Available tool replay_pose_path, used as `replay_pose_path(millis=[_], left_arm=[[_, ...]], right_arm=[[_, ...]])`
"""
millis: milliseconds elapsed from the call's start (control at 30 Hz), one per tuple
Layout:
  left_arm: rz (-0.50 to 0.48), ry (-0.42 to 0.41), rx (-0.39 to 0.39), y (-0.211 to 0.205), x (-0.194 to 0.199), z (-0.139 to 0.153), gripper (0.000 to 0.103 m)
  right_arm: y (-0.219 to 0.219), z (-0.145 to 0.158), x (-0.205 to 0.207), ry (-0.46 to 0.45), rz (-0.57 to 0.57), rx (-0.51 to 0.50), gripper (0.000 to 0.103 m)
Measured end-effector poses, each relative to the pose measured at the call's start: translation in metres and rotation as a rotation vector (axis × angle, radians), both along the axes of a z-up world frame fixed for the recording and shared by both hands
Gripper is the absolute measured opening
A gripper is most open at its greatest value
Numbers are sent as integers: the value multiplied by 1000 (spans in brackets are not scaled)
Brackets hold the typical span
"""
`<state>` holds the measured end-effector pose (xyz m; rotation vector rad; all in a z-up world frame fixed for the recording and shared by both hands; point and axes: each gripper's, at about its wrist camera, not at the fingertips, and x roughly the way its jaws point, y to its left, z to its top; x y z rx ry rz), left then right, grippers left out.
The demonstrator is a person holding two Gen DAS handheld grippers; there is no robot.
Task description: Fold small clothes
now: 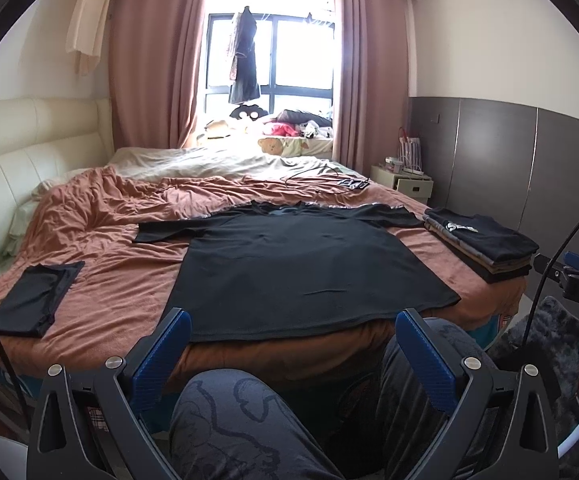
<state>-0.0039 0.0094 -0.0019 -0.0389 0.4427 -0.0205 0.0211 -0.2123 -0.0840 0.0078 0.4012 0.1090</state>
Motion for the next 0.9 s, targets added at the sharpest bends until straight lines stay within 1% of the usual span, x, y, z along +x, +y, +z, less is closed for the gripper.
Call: replay_pose_path(millis=[133,267,467,633,800,900], left_arm=[[2,-2,14,-4,-1,0,103],[10,-2,11,-7,-2,0,103],[20,-5,42,-13,-4,8,103],[20,-8,63,-17,-9,12,103],[13,-8,49,-17,-10,12,103],[10,-8,55,-17,-10,14,103]], right_arm=[[-2,-3,3,11,1,8,103],[-1,-4,3,10,14,9,103],[-4,-1,1,18,22,43,103],[-8,0,-4,5,22,44,103],[-7,0,-5,10,25,41,103],[-7,1,-7,7,24,38,103]])
